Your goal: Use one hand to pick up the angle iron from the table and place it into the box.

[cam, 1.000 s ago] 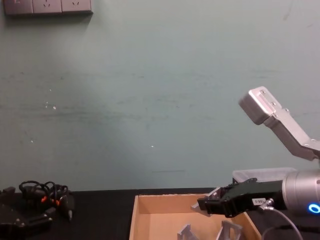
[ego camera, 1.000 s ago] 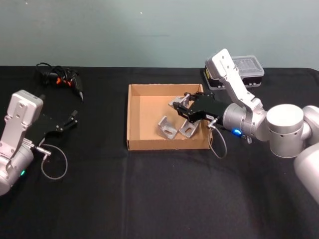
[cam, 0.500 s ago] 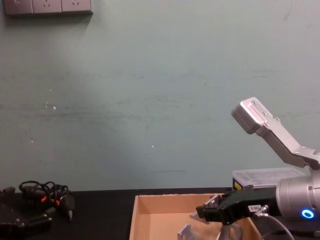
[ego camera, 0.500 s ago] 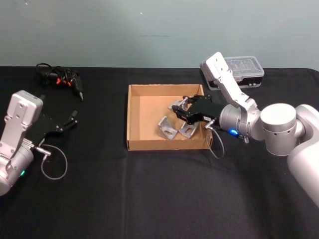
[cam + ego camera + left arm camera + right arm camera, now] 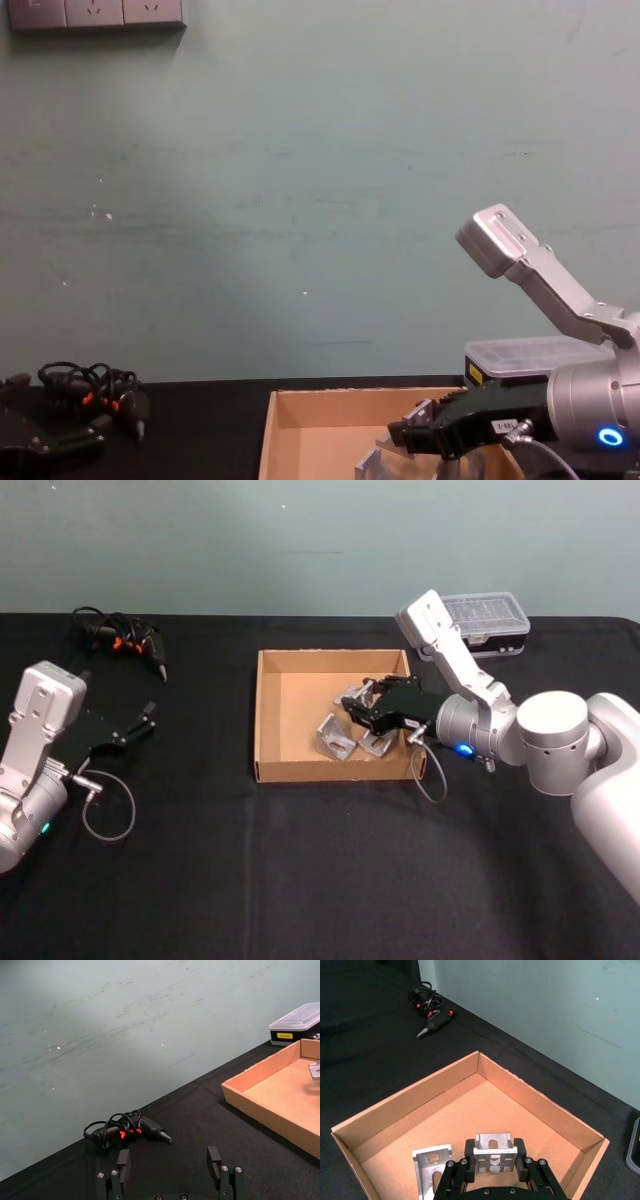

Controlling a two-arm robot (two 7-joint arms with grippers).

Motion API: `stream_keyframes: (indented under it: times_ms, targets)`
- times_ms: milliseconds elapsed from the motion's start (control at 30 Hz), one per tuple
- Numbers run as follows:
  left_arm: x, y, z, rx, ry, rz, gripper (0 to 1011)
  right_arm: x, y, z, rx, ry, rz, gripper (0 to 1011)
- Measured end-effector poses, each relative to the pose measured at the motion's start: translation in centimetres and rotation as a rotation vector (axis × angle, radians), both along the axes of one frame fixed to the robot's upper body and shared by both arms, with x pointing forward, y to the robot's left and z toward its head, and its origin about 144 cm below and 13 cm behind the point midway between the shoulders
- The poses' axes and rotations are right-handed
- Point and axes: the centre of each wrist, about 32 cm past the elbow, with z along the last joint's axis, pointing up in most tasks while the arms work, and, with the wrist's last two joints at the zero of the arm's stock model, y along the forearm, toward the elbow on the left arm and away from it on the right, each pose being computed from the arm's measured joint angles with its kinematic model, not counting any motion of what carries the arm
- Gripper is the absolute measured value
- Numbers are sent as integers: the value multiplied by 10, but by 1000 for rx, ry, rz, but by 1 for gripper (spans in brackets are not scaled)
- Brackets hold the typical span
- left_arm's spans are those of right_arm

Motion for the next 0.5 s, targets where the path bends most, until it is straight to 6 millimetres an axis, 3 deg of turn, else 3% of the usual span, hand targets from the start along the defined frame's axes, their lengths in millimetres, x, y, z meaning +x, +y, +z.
stream_keyframes:
  times_ms: [233, 500]
  targets:
    - [0, 0, 0, 0, 0, 0, 1000, 1, 0, -1, -6, 7, 3, 487]
    - [0, 0, 0, 0, 0, 0, 1000, 0, 0, -1, 0, -4, 1, 733]
